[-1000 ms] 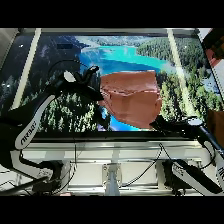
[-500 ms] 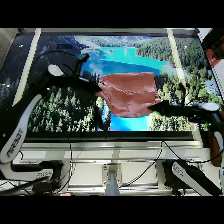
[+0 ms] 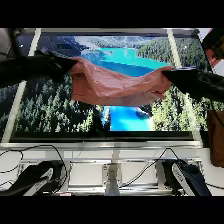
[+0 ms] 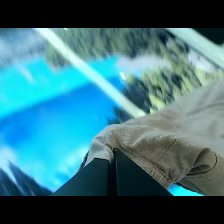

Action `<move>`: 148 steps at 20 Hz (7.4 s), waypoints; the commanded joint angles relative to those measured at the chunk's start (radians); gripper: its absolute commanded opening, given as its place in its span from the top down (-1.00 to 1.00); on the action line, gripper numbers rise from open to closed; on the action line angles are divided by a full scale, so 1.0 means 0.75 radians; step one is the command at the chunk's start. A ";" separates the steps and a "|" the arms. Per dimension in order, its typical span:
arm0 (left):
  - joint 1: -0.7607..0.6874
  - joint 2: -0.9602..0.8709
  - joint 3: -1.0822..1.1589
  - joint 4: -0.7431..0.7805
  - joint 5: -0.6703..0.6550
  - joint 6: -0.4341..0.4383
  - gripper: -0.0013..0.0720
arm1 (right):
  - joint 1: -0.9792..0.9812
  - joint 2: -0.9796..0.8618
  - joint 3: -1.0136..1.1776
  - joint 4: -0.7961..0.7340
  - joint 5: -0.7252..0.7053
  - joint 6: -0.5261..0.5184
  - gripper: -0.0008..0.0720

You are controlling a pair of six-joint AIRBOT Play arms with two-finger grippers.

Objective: Fold the clothes and pants, and hang the long-sleeved shirts on hangers.

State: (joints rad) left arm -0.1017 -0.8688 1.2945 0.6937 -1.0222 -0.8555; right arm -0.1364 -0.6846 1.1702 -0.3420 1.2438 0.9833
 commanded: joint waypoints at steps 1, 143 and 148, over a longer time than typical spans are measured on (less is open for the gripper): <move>0.009 0.292 0.001 0.005 0.101 0.012 0.93 | 0.092 0.154 0.158 -0.037 -0.089 0.013 0.95; 0.897 0.248 -0.581 0.274 0.371 -0.095 -0.94 | -1.732 -0.485 -0.207 -1.682 0.155 0.842 0.87; 0.897 0.248 -0.581 0.270 0.371 -0.095 -0.94 | -1.731 -0.484 -0.268 -1.662 0.112 0.843 -0.74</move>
State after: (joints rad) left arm 0.5697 -0.6834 0.8593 0.8970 -0.7441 -0.9268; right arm -1.4288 -1.0485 1.0042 -1.5929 1.3510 1.6127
